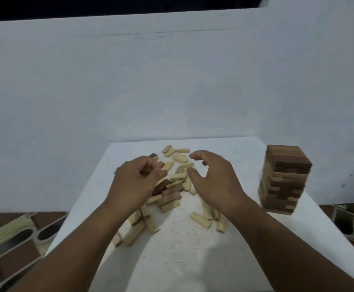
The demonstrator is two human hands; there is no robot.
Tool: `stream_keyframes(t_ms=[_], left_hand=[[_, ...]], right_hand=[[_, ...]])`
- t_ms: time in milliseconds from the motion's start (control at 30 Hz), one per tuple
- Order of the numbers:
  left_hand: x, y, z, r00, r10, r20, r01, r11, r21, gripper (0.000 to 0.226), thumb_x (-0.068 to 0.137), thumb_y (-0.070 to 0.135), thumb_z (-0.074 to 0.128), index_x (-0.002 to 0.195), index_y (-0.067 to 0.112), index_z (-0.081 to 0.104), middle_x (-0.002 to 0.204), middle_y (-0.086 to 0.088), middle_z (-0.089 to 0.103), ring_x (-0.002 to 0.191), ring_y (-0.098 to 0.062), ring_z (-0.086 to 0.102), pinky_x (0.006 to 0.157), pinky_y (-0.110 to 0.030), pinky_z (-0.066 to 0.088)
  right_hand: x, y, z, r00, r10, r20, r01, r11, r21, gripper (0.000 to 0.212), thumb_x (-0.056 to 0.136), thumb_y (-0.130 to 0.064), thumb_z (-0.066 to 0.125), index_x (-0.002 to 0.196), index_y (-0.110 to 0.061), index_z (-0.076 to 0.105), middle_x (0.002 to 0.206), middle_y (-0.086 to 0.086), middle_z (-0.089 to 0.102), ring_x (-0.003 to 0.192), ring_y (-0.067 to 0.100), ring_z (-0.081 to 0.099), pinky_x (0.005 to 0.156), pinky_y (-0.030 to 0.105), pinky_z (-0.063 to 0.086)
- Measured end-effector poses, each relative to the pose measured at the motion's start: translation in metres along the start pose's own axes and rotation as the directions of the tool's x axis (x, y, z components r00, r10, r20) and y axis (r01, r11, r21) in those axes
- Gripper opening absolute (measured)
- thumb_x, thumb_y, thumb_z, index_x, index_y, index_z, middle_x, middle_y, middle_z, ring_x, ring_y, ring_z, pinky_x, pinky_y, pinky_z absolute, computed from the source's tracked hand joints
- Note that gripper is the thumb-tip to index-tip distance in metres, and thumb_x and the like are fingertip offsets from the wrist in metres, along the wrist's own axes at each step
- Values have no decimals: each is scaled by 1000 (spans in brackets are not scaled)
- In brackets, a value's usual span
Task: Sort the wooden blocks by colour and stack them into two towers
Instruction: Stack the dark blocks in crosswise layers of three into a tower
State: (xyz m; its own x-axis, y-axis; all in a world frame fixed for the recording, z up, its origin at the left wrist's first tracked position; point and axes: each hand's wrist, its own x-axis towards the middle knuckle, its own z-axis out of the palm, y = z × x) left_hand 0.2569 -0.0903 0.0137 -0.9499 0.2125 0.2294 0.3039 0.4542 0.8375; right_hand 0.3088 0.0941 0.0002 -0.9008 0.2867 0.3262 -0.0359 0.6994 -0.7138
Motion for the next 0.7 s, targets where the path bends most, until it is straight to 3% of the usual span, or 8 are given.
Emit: stream_keyframes(t_ms=[67, 133, 233, 300, 367, 467, 700], left_hand=[[7, -21, -7, 1000, -3, 9, 2, 995, 98, 8, 88, 25, 68, 83, 30, 70, 88, 12, 70, 78, 3, 64, 62, -11, 43], [15, -41, -10, 1000, 4, 29, -9, 988, 156, 9, 87, 22, 69, 84, 31, 69, 88, 13, 69, 80, 5, 62, 63, -6, 40], [26, -62, -7, 996, 5, 91, -30, 962, 271, 11, 87, 21, 70, 86, 31, 67, 87, 20, 66, 80, 13, 56, 63, -2, 38], [34, -72, 0, 985, 16, 174, -75, 937, 342, 10, 87, 21, 69, 89, 31, 69, 90, 18, 68, 81, 7, 59, 68, -9, 43], [42, -77, 10, 968, 29, 251, -136, 895, 425, 13, 86, 18, 68, 94, 27, 72, 92, 14, 69, 84, -1, 62, 72, -23, 52], [53, -79, 26, 939, 86, 333, -254, 826, 503, 15, 81, 15, 66, 91, 24, 73, 84, 9, 70, 80, -10, 65, 70, -32, 56], [68, -75, 45, 921, 147, 361, -350, 718, 601, 5, 81, 17, 69, 84, 15, 65, 66, 12, 44, 70, -14, 49, 60, -26, 42]], right_hand=[[10, 8, 21, 995, -7, 96, 13, 998, -53, 31, 93, -28, 59, 123, -31, 63, 127, -15, 61, 120, 8, 52, 104, 32, 42], [22, 19, 42, 980, -17, 198, 46, 989, -143, 32, 92, -20, 57, 120, -30, 67, 125, -10, 65, 118, 11, 56, 101, 32, 45], [37, 35, 69, 933, 6, 360, 126, 931, -342, 41, 87, -8, 51, 109, -34, 73, 103, -7, 71, 99, 19, 64, 86, 33, 52], [43, 41, 79, 907, 11, 421, 183, 891, -416, 43, 84, -5, 48, 102, -35, 74, 92, -6, 68, 90, 21, 64, 77, 32, 51], [48, 45, 80, 892, -26, 452, 235, 880, -414, 43, 83, -3, 49, 101, -34, 73, 90, -6, 64, 87, 19, 60, 73, 31, 49], [54, 48, 76, 856, -73, 511, 313, 861, -402, 37, 81, 0, 54, 98, -30, 69, 89, -7, 57, 85, 16, 53, 68, 28, 43], [66, 55, 73, 802, -114, 586, 401, 830, -387, 21, 79, -1, 63, 89, -18, 61, 88, -3, 54, 83, 18, 48, 72, 34, 45]])
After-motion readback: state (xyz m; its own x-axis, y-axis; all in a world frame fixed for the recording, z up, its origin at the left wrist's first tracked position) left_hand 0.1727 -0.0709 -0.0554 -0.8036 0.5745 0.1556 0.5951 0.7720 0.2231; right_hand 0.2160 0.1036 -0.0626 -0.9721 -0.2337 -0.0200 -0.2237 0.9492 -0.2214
